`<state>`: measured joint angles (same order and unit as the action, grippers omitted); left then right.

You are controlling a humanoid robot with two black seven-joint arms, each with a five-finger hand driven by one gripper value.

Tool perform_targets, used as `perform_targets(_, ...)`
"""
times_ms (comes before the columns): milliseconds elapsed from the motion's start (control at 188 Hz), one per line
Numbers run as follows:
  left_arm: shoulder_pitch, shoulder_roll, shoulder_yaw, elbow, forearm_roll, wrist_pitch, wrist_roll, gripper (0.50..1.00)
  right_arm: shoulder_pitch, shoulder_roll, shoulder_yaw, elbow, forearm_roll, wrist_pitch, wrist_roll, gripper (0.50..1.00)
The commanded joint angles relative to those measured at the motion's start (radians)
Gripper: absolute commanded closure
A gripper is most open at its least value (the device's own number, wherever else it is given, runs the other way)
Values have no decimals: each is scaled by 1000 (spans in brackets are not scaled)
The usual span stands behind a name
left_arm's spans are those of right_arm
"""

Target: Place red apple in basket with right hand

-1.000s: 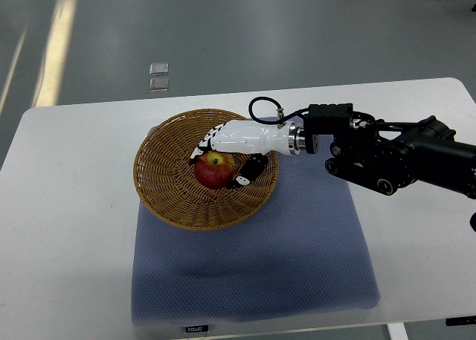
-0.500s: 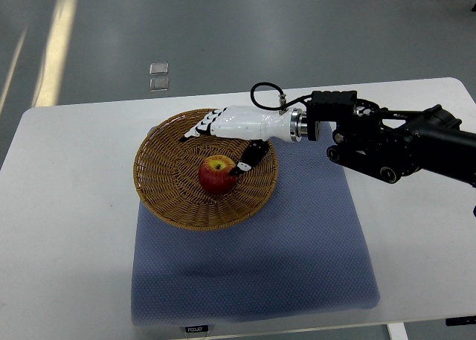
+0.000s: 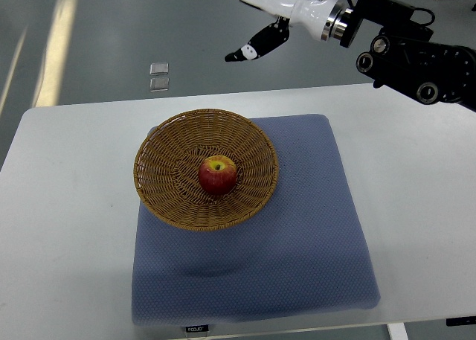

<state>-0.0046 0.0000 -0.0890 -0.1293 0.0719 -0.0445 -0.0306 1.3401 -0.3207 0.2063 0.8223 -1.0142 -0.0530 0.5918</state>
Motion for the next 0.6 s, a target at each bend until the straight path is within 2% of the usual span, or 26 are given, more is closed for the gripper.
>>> perform_targets(0, 0, 0, 0, 0, 0, 0, 0, 500, 2, -18, 33, -3, 149, 1, -3, 587)
perform_targets(11, 0, 0, 0, 0, 0, 0, 0, 500, 2, -18, 33, -3, 149, 1, -3, 587)
perform_targets(16, 0, 0, 0, -1, 0, 0, 0, 500, 2, -24, 53, -12, 267, -2, -4, 587)
perform_targets(69, 0, 0, 0, 0, 0, 0, 0, 500, 2, -24, 65, -28, 391, -7, -4, 589)
perform_targets(122, 0, 0, 0, 0, 0, 0, 0, 500, 2, -24, 65, -28, 391, -7, -4, 589)
perform_targets(128, 0, 0, 0, 0, 0, 0, 0, 500, -1, -24, 68, -63, 508, -10, -4, 589)
perform_targets(138, 0, 0, 0, 0, 0, 0, 0, 500, -2, -24, 68, -74, 538, -10, -4, 587)
perform_targets(192, 0, 0, 0, 0, 0, 0, 0, 500, -12, -26, 67, -123, 653, -4, -4, 589)
perform_targets(245, 0, 0, 0, 0, 0, 0, 0, 500, -12, -26, 67, -123, 654, -4, -4, 589)
perform_targets(250, 0, 0, 0, 0, 0, 0, 0, 500, -33, -24, 65, -171, 758, 1, -4, 587)
perform_targets(271, 0, 0, 0, 0, 0, 0, 0, 500, -45, -24, 65, -192, 802, 2, -4, 587)
perform_targets(420, 0, 0, 0, 0, 0, 0, 0, 500, -102, -18, 67, -256, 1048, 1, -9, 587)
perform_targets(506, 0, 0, 0, -1, 0, 0, 0, 500, -121, -14, 67, -265, 1120, -1, -29, 583)
perform_targets(511, 0, 0, 0, -1, -1, 0, 0, 500, -140, -6, 67, -270, 1193, -7, -67, 581)
perform_targets(522, 0, 0, 0, 0, 0, 0, 0, 500, -145, -6, 67, -270, 1210, -7, -76, 581)
perform_targets(559, 0, 0, 0, 0, 0, 0, 0, 500, -159, -1, 73, -273, 1279, -11, -108, 581)
perform_targets(596, 0, 0, 0, 0, 0, 0, 0, 500, -159, -1, 73, -273, 1280, -11, -109, 581)
